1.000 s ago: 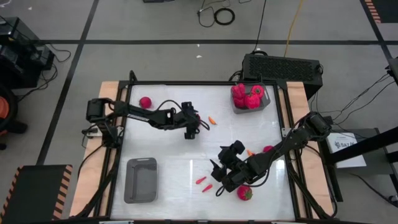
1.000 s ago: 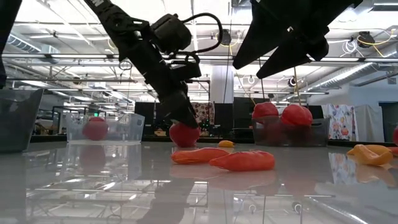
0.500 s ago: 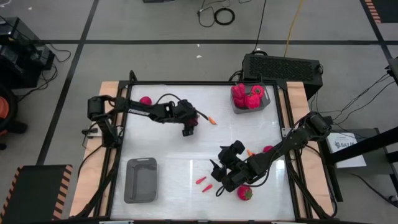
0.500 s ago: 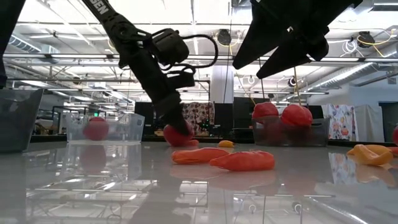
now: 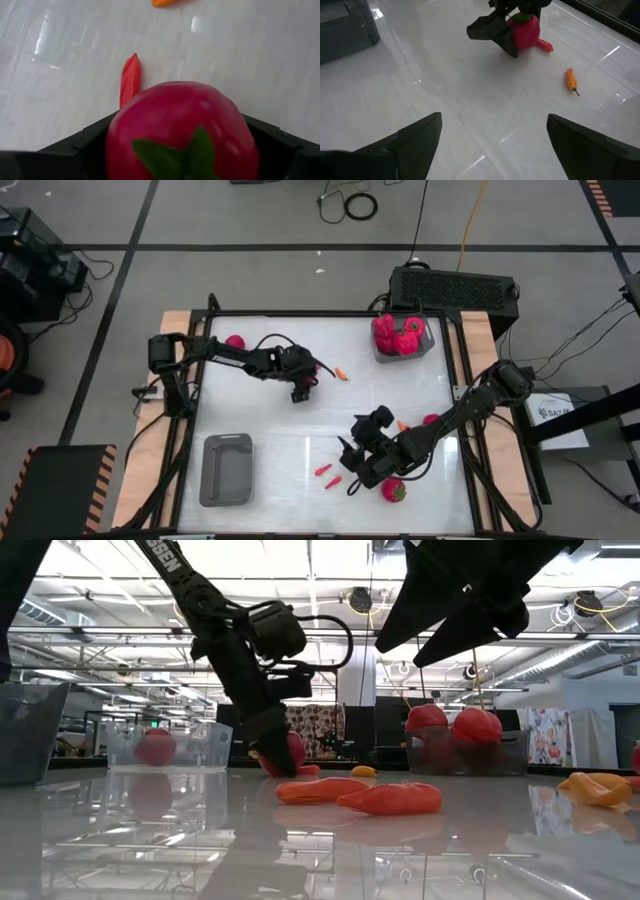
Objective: Sort produce into baskets
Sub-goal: Put the red tomato into the transparent bin
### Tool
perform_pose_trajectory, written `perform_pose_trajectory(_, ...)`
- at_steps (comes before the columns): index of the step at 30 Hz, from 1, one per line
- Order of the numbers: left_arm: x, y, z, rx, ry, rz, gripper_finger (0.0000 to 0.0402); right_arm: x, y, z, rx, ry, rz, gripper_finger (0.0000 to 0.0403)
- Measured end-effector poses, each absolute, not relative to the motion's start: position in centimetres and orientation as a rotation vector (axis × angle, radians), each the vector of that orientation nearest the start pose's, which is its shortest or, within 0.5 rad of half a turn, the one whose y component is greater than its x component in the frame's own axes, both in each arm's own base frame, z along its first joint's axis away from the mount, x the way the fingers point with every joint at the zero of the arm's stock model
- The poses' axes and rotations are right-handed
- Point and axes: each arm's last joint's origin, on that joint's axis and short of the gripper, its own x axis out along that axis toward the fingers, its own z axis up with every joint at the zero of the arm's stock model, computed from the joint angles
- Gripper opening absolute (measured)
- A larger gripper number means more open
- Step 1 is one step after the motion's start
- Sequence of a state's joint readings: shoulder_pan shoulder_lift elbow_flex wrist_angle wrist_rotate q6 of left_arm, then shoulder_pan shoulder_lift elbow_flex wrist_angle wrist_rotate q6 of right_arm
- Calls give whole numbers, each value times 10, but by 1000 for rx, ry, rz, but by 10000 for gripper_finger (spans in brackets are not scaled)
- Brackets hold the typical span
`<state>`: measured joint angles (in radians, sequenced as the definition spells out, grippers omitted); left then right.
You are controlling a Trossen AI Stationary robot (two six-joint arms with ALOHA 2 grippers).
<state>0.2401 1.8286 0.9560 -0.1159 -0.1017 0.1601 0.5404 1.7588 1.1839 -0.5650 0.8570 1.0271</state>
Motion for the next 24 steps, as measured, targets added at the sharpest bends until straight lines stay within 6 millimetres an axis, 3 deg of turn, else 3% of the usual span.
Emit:
perform_pose_trajectory(6,335,85,134,83,1006,236,292,306,158,201,214,616,-663,352)
perform_pose_trajectory(10,337,86,146,85,992,242,284,305,158,201,215,617,-665,352)
perform_pose_trajectory(16,332,84,188,91,986,244,294,305,158,201,217,617,-665,352)
perform_pose_trajectory(24,289,86,247,144,995,406,295,304,160,200,247,607,-669,352)
